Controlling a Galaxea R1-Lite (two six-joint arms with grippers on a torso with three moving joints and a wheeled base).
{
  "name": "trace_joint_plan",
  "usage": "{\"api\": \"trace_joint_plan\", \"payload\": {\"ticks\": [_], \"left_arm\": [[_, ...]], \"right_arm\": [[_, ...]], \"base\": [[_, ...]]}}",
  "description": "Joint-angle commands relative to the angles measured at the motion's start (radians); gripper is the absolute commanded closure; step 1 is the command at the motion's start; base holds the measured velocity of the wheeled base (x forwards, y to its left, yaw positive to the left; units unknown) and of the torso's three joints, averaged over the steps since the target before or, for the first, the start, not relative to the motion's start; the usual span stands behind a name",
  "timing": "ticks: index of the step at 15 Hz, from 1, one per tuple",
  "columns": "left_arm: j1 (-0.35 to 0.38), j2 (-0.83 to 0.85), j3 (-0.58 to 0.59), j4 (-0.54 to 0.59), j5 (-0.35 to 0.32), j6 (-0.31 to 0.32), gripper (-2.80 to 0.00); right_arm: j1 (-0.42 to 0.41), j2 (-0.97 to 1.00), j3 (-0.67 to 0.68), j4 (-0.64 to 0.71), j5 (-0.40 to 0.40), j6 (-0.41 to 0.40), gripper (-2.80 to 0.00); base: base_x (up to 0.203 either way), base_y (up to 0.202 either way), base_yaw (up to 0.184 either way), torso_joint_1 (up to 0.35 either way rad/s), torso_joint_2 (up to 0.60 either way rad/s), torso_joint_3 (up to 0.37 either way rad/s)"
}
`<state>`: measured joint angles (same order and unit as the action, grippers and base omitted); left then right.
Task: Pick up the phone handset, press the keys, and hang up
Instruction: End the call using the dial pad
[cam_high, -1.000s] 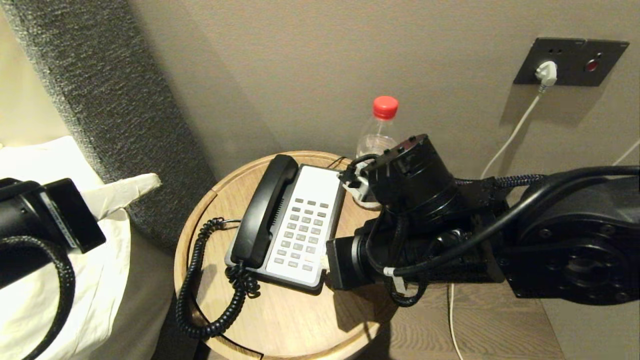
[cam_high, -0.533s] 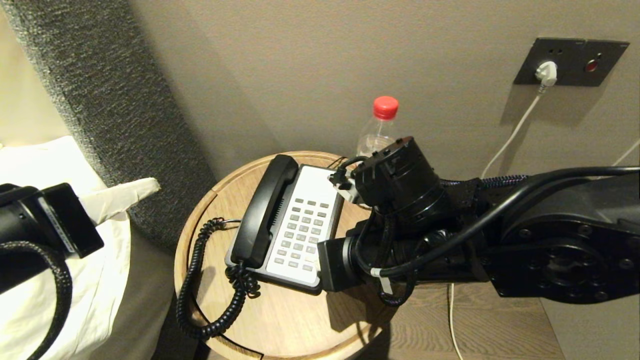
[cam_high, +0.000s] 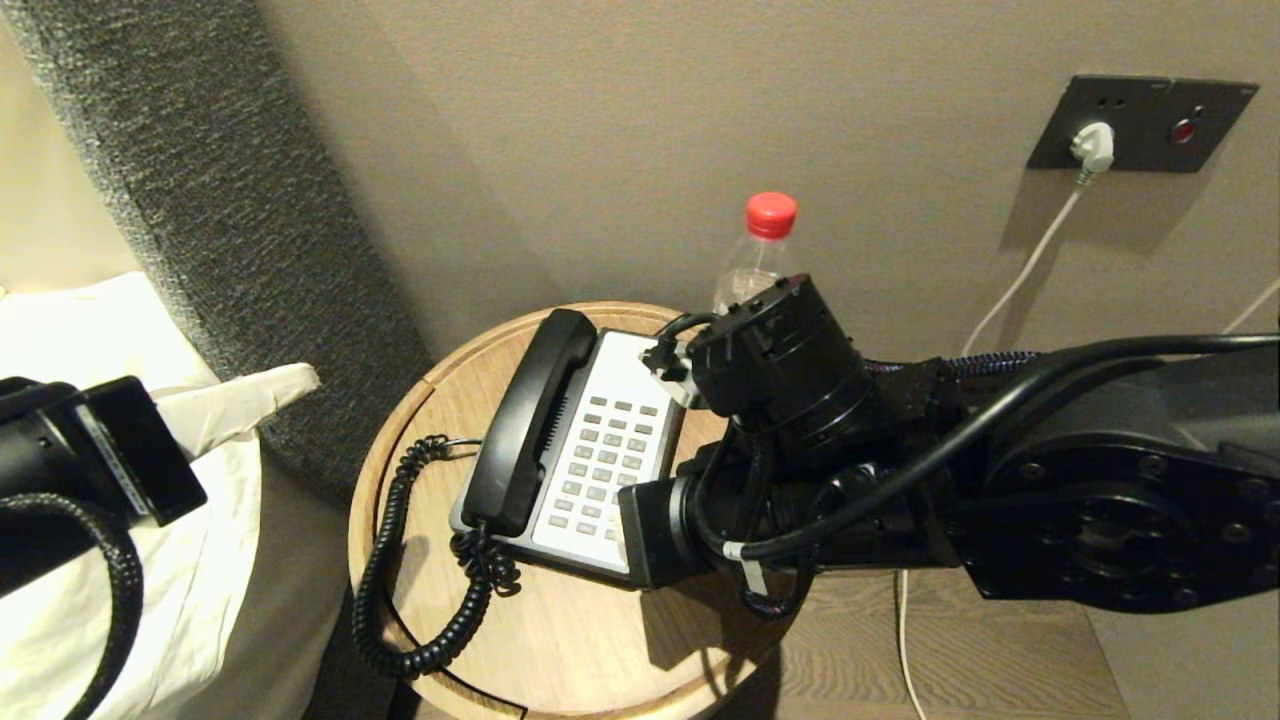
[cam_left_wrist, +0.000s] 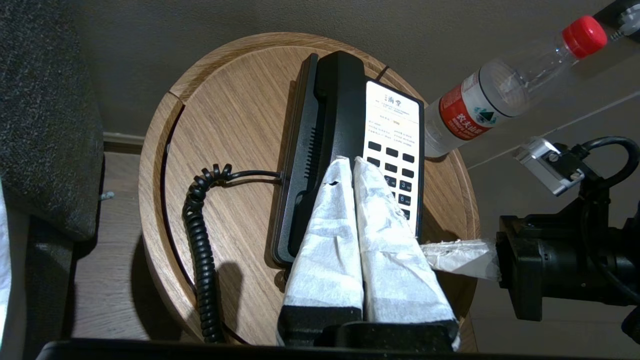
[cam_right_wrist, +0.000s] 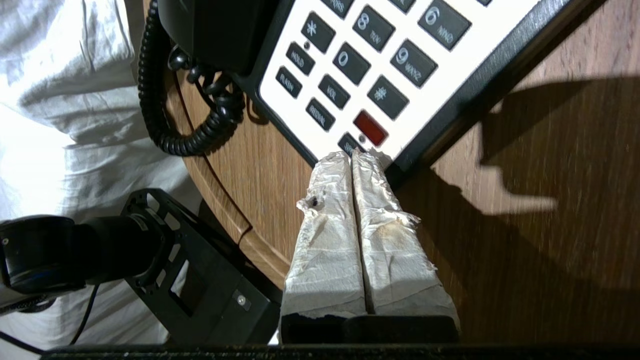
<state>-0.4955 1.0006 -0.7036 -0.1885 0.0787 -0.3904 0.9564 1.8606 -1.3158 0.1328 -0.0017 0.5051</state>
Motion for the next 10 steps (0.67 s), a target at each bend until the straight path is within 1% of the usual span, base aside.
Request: {"api": "trace_joint_plan", "payload": {"ticks": [1,10], "left_arm": [[-0.001,0.000,0.006,-0.002,0.001,-0.007,0.00],[0.000,-0.010,0.007,-0.001,0.001,-0.009,0.00]], "right_arm": [[0.001,0.018,-0.008,-0.004,0.000,0.001,0.00],[-0.001,0.046,-0.007,-0.007,-0.003,-0.014,0.00]], "base": [[0.000,0.000,0.000,0.000,0.00,0.000],[0.000,0.000,0.000,0.000,0.00,0.000]]}}
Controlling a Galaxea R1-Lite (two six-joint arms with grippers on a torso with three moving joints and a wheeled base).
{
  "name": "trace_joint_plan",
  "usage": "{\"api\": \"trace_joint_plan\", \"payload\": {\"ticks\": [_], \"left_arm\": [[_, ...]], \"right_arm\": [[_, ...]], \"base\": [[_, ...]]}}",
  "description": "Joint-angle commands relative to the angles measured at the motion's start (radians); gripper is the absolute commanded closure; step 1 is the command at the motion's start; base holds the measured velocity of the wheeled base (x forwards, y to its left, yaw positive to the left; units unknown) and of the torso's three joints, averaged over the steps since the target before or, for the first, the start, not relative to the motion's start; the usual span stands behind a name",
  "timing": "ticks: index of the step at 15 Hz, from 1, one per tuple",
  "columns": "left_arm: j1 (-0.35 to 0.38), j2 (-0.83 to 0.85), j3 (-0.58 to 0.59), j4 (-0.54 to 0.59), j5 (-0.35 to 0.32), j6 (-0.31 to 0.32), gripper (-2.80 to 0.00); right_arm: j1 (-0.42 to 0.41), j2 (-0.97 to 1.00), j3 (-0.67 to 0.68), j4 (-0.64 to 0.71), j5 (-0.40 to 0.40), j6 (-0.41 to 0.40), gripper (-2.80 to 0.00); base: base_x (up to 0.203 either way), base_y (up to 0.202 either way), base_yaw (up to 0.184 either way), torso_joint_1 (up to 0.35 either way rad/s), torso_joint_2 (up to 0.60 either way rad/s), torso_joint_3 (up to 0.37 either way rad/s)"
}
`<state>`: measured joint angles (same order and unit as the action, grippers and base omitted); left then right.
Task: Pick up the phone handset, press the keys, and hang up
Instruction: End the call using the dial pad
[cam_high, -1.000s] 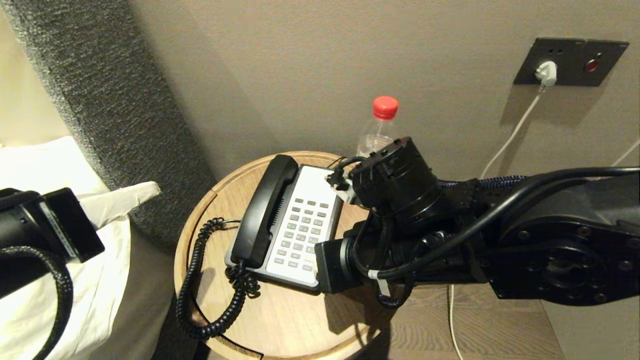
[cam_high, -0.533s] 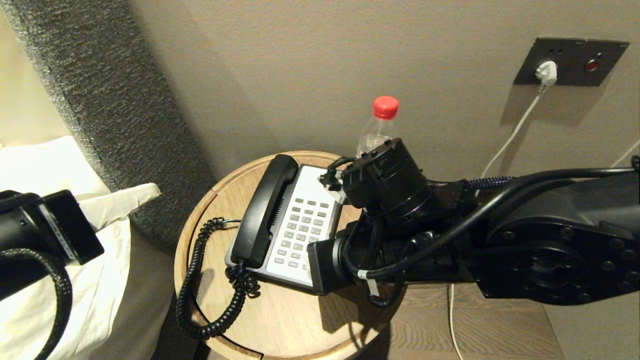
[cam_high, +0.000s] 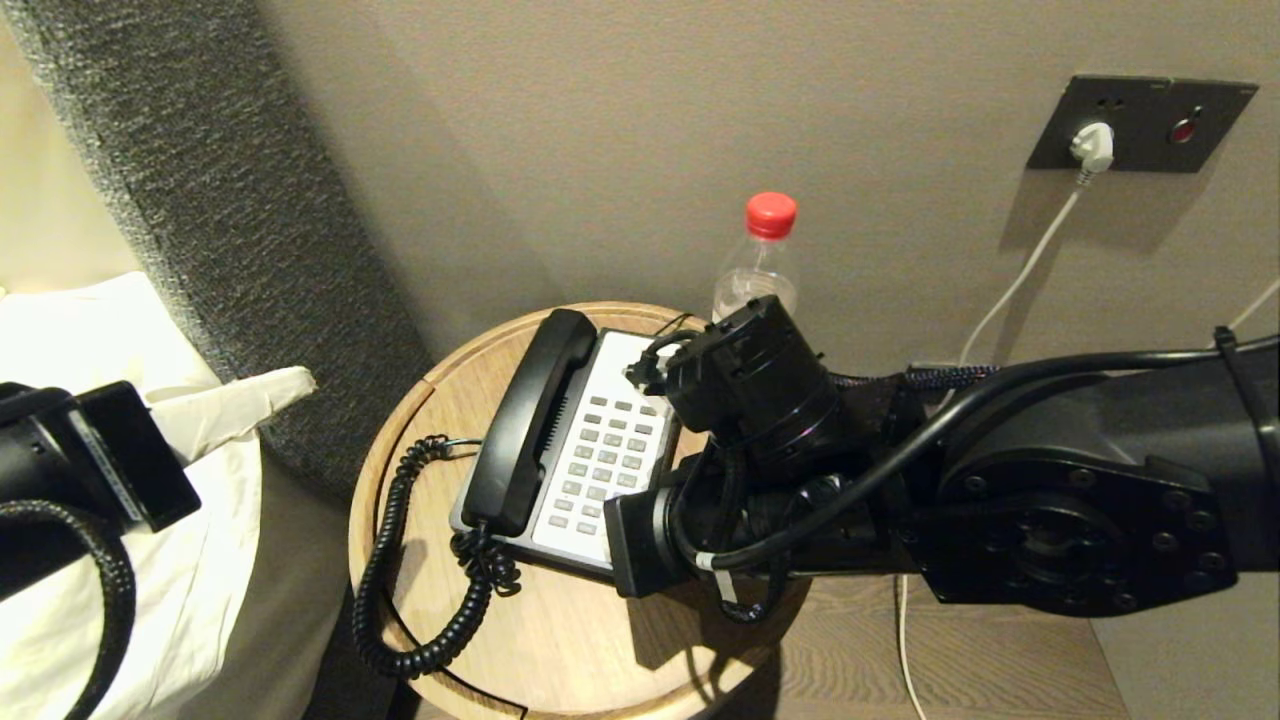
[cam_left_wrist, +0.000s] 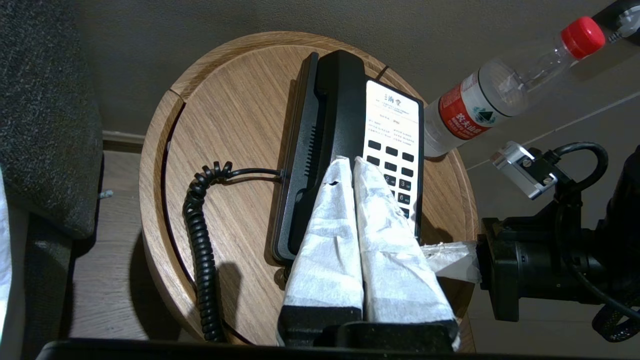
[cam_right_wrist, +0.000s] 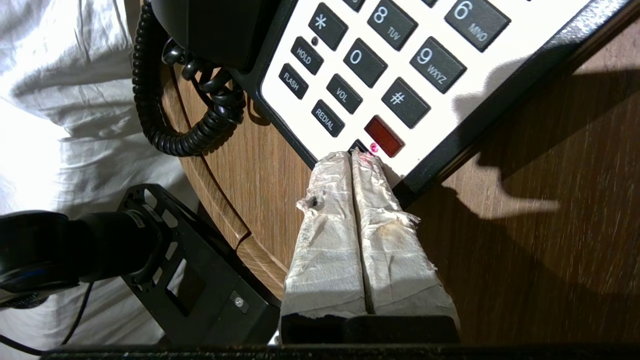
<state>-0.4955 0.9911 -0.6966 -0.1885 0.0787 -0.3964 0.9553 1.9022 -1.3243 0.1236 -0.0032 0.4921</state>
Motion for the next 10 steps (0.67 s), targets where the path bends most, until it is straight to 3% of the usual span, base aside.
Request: {"api": "trace_joint_plan", "payload": {"ticks": [1,10], "left_arm": [[0.000,0.000,0.000,0.000,0.001,-0.004,0.00],[0.000,-0.014,0.038,0.000,0.001,-0.004,0.00]], "right_arm": [[0.000,0.006,0.002,0.002,-0.001,-0.003,0.00],[0.001,-0.020,-0.002,0.005,-0.001,-0.002,0.00]], "base": [[0.000,0.000,0.000,0.000,0.00,0.000],[0.000,0.000,0.000,0.000,0.00,0.000]]}}
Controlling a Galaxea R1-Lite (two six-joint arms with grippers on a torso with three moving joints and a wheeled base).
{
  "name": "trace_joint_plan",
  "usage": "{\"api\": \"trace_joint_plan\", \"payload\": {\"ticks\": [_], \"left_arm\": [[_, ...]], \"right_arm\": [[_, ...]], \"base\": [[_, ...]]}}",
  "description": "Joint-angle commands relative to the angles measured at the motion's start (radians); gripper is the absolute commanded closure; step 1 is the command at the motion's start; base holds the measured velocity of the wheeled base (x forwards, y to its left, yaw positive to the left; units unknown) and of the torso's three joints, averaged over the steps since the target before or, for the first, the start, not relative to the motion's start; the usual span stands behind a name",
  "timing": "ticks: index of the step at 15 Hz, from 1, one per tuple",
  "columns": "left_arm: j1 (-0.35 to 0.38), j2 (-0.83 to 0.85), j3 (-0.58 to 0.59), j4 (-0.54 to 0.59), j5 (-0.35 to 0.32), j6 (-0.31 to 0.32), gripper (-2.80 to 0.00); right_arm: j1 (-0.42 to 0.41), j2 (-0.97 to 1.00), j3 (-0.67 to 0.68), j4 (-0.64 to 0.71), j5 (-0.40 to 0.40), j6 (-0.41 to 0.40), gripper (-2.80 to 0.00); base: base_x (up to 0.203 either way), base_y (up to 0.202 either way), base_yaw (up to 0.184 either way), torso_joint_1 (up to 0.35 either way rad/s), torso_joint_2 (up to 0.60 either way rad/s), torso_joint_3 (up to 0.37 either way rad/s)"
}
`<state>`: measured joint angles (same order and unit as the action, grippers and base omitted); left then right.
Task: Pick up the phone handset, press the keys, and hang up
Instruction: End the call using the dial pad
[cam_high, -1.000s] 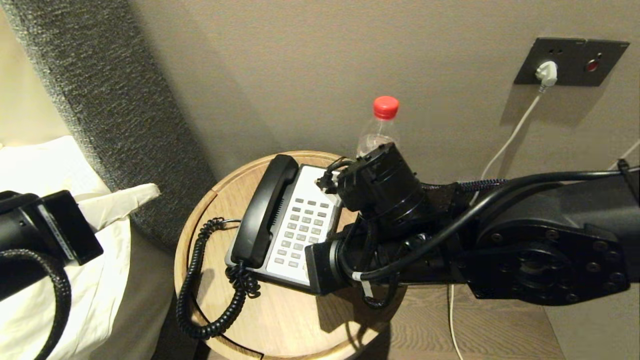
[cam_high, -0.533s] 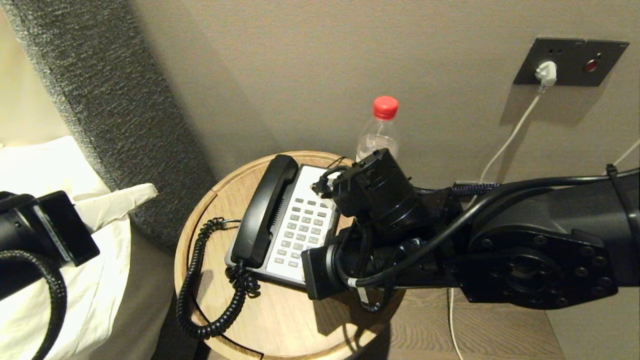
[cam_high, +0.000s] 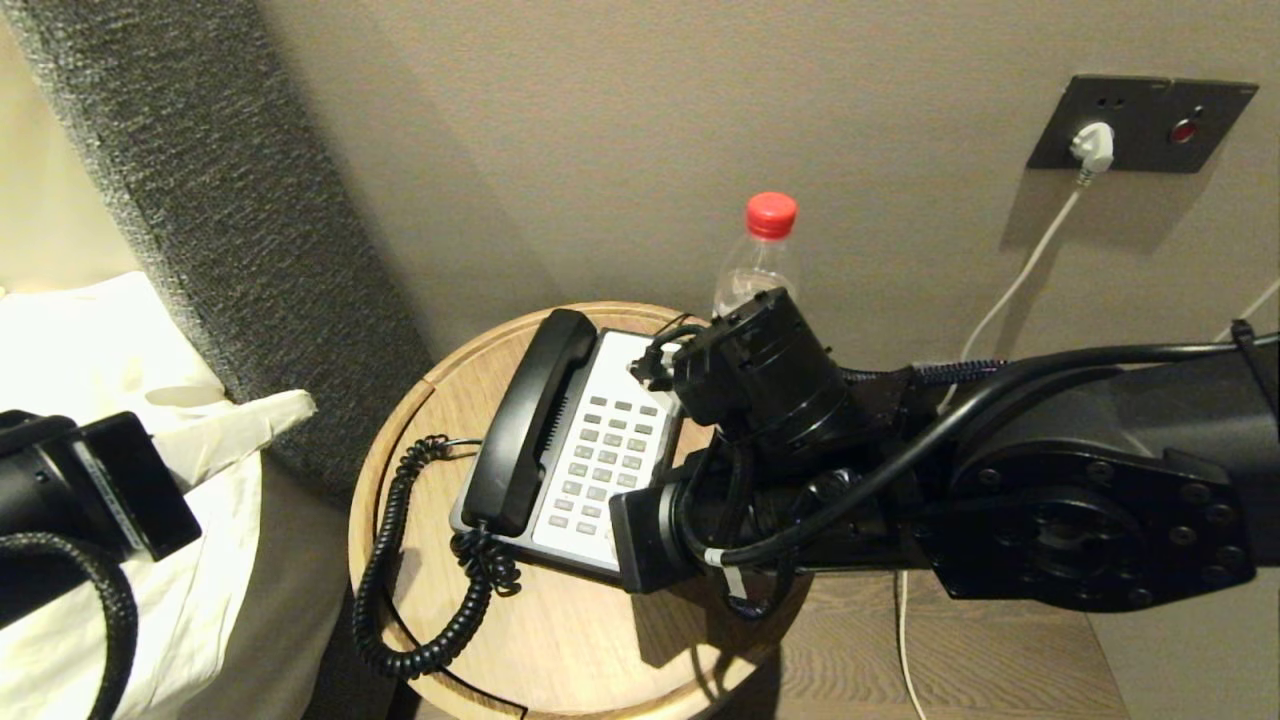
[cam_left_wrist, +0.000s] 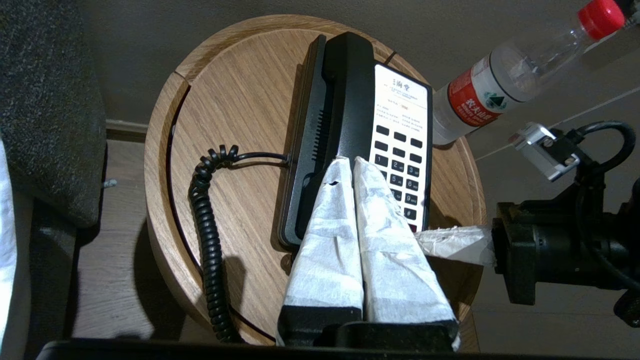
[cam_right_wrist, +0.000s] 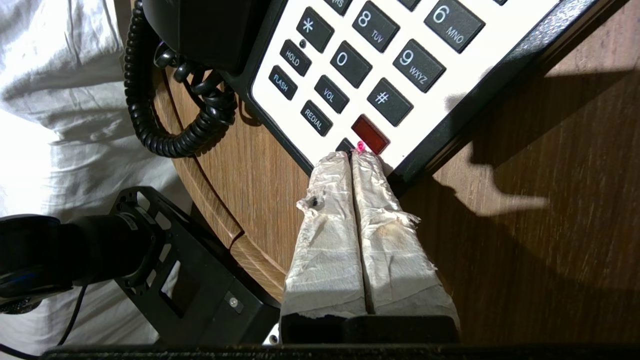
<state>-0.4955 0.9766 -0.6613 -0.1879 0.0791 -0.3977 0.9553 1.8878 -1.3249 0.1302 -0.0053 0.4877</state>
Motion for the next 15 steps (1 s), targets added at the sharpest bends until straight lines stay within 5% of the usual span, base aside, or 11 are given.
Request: {"api": "trace_joint_plan", "payload": {"ticks": [1,15], "left_arm": [[0.000,0.001,0.005,-0.001,0.000,-0.002,0.00],[0.000,-0.008,0.014,-0.001,-0.003,-0.003,0.00]], "right_arm": [[0.002,-0.007,-0.002,-0.003,0.001,0.003,0.00],[-0.001,0.019,-0.001,-0.006,-0.003,-0.001,0.00]], "base": [[0.000,0.000,0.000,0.000,0.00,0.000],[0.000,0.000,0.000,0.000,0.00,0.000]]}}
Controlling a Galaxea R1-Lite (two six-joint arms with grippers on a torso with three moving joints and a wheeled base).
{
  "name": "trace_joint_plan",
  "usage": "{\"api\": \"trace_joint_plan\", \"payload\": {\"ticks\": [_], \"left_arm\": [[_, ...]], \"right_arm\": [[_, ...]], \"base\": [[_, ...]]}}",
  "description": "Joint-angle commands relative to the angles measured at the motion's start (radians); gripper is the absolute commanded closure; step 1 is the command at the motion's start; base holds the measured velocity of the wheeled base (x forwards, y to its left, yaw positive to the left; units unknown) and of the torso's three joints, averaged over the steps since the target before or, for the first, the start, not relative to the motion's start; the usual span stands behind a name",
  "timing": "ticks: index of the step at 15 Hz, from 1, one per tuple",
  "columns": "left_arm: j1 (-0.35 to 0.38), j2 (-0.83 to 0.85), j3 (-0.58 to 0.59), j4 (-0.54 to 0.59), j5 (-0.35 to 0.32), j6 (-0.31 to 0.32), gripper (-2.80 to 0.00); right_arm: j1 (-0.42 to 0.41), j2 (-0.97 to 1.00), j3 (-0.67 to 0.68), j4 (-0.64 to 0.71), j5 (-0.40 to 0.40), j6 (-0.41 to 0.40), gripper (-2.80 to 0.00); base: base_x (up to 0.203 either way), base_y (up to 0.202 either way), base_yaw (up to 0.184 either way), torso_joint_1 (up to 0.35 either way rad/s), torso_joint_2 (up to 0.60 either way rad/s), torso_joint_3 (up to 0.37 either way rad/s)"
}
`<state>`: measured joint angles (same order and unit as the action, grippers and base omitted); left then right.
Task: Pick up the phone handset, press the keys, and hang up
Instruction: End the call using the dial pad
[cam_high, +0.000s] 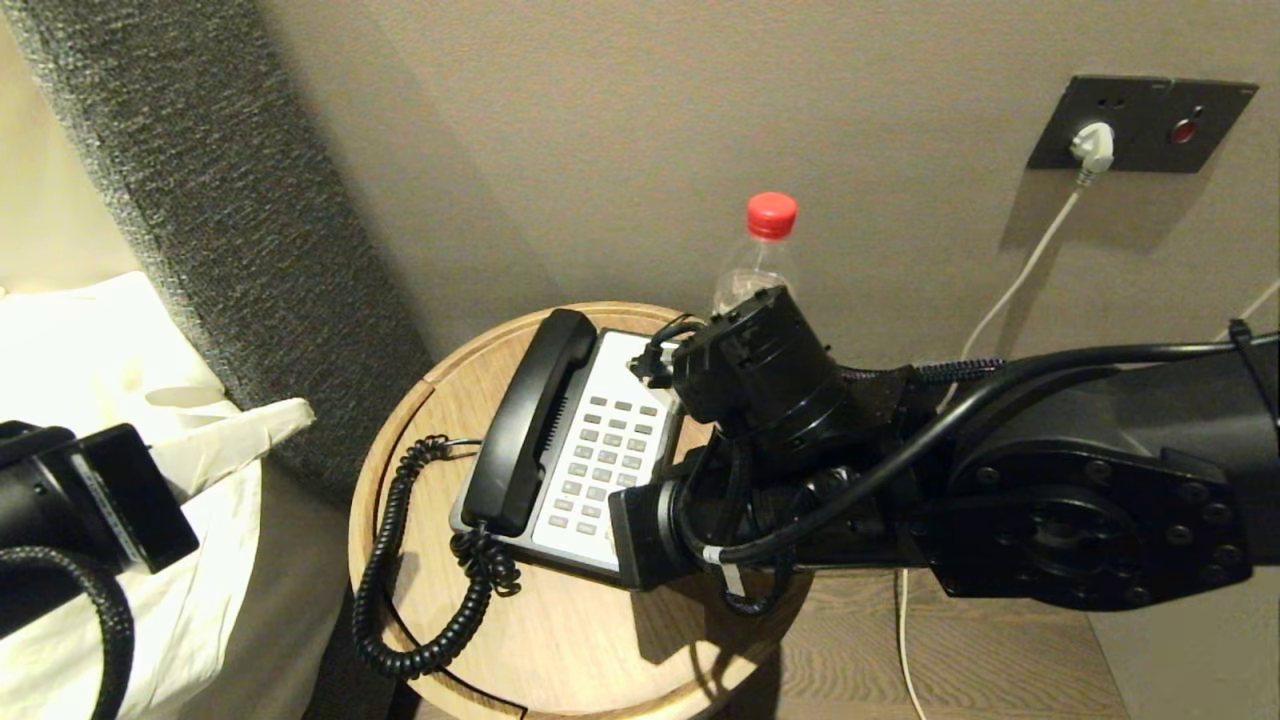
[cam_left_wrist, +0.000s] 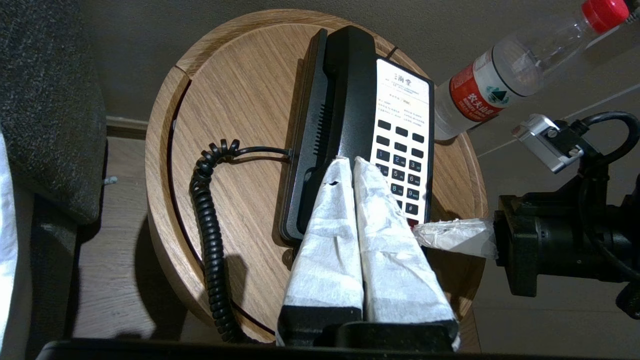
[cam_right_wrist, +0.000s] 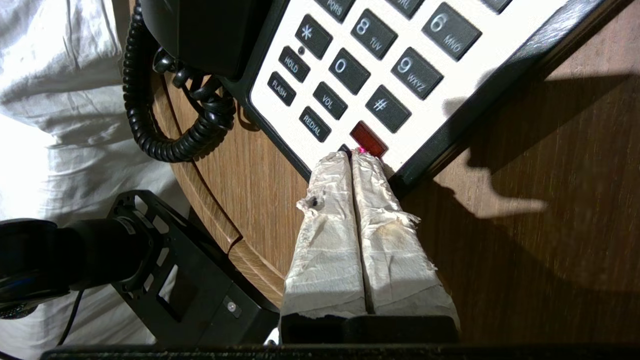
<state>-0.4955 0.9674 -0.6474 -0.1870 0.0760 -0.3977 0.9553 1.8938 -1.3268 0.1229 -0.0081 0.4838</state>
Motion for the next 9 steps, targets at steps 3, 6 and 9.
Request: {"api": "trace_joint_plan", "payload": {"ticks": [3,6,9], "left_arm": [[0.000,-0.003,0.005,-0.002,-0.001,-0.004,0.00],[0.000,-0.004,0.006,-0.002,-0.001,-0.012,0.00],[0.003,-0.012,0.026,-0.002,0.002,-0.015,0.00]], "right_arm": [[-0.001,0.021,0.005,0.001,-0.001,0.001,0.00],[-0.001,0.019,0.005,0.001,-0.001,0.001,0.00],[-0.001,-0.019,-0.001,0.009,-0.003,0.006,0.00]], "base": [[0.000,0.000,0.000,0.000,0.00,0.000],[0.000,0.000,0.000,0.000,0.00,0.000],[0.000,0.000,0.000,0.000,0.00,0.000]]}}
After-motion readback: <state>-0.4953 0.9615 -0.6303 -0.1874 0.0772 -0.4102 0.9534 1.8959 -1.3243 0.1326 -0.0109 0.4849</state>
